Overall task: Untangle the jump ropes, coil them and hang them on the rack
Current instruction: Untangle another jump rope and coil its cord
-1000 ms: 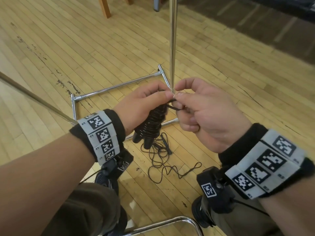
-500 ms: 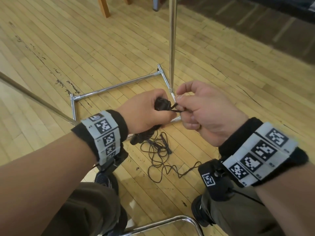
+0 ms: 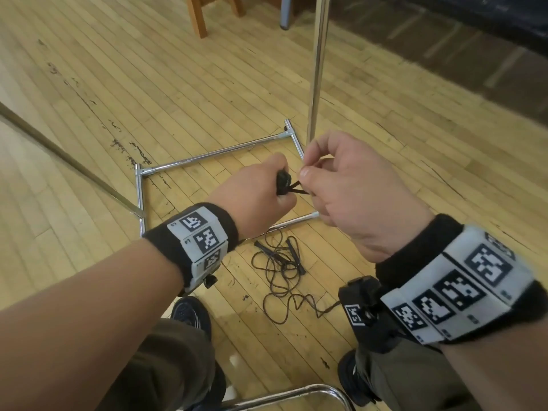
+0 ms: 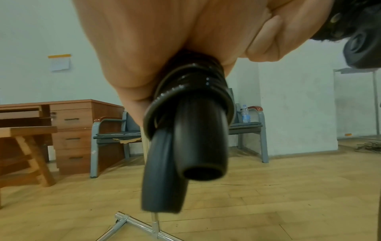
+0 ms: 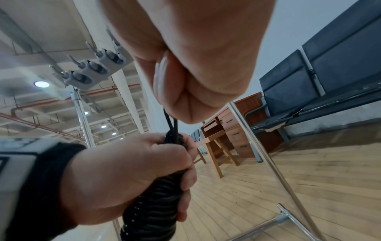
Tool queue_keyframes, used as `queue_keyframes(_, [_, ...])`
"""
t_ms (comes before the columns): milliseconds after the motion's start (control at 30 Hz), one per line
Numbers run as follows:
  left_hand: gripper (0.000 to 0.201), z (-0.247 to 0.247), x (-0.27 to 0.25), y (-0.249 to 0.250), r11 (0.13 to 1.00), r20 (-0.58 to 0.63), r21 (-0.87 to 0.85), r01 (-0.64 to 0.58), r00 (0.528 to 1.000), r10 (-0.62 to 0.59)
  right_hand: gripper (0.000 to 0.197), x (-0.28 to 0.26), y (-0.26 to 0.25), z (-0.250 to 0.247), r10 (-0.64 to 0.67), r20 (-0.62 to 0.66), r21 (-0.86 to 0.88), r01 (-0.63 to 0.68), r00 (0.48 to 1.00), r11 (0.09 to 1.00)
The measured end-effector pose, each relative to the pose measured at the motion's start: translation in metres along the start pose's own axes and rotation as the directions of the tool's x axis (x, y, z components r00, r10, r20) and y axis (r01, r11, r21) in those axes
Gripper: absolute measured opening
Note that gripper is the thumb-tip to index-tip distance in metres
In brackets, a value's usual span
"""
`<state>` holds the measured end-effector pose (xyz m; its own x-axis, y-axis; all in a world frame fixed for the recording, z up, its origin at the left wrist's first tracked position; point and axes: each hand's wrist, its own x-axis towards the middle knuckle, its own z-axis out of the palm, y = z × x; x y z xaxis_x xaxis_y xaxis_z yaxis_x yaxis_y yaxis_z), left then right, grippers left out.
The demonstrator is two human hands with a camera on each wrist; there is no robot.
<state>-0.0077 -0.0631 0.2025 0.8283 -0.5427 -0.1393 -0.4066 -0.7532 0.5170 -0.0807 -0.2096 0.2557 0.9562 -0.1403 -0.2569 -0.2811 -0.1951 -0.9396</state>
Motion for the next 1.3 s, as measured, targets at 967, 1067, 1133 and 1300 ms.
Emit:
queue_keyframes(967, [0.042, -0.025, -0.019, -0.028, 0.220, 0.239, -0.929, 0.297, 0.937, -0.253, 0.023, 0.037, 0.006, 0.043, 0.047, 0.036, 0.104, -0.050, 0.998, 0.993])
queue_keyframes(1067, [0.058, -0.024, -0.021, -0.021, 0.155, 0.317, -0.927, 0.342, 0.934, -0.165, 0.020, 0.039, 0.010, 0.042, 0.064, 0.014, 0.140, -0.065, 0.998, 0.988])
queue_keyframes(1133, [0.064, -0.026, -0.021, -0.018, 0.132, 0.333, -0.930, 0.344, 0.938, -0.096, 0.024, 0.041, 0.007, 0.037, 0.139, 0.011, 0.302, -0.136, 0.990, 0.944])
queue_keyframes(1300, [0.059, -0.033, -0.018, -0.018, 0.180, 0.316, -0.933, 0.313, 0.949, -0.012, 0.040, 0.040, 0.002, 0.028, 0.205, 0.126, 0.502, -0.241, 0.971, 0.831])
